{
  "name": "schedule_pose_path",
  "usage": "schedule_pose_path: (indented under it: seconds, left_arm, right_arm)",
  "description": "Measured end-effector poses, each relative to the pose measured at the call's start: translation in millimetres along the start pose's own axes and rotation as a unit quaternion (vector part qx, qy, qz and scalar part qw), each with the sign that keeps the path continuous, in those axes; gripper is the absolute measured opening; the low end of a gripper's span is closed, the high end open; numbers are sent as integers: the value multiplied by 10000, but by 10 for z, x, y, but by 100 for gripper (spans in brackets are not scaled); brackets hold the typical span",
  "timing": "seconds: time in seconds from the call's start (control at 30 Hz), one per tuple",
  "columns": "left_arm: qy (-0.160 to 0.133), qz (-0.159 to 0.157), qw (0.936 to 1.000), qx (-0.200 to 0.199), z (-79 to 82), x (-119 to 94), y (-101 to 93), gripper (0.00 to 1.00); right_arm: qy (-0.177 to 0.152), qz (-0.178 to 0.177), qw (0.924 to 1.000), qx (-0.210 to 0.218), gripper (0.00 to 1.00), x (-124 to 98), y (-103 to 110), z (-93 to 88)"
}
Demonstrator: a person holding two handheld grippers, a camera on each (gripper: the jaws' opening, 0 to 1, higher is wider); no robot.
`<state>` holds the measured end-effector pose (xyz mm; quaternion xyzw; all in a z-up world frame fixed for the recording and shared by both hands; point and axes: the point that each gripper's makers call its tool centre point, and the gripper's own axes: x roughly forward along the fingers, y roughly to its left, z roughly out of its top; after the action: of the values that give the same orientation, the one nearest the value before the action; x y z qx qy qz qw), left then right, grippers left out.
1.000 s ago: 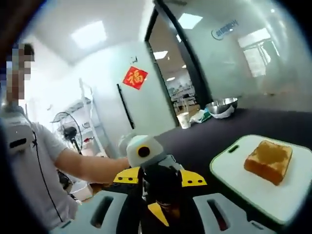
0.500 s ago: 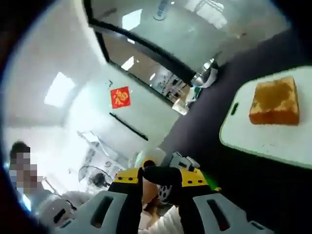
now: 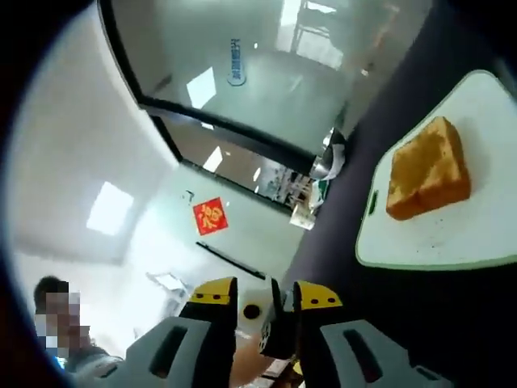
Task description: Sprinkle pepper
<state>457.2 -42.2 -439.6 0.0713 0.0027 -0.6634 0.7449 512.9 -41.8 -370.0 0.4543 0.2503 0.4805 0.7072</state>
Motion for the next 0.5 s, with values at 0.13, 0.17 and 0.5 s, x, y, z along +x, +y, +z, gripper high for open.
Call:
schedule_pose_path:
  seconds: [0.13, 0.17, 0.5]
  left_arm:
    - [1, 24, 10000, -23, 9, -1, -11, 20]
    - [1, 23, 10000, -24, 13, -1, -19, 20]
    - [0, 38, 10000, -40, 16, -8, -15, 20]
  right_arm:
    - [-1027, 59, 9922, 704, 27, -300, -144, 78]
    - [-1213, 35, 9897, 756, 25, -363, -170, 76]
    - [-2214, 4, 9672, 1242, 25, -633, -333, -76]
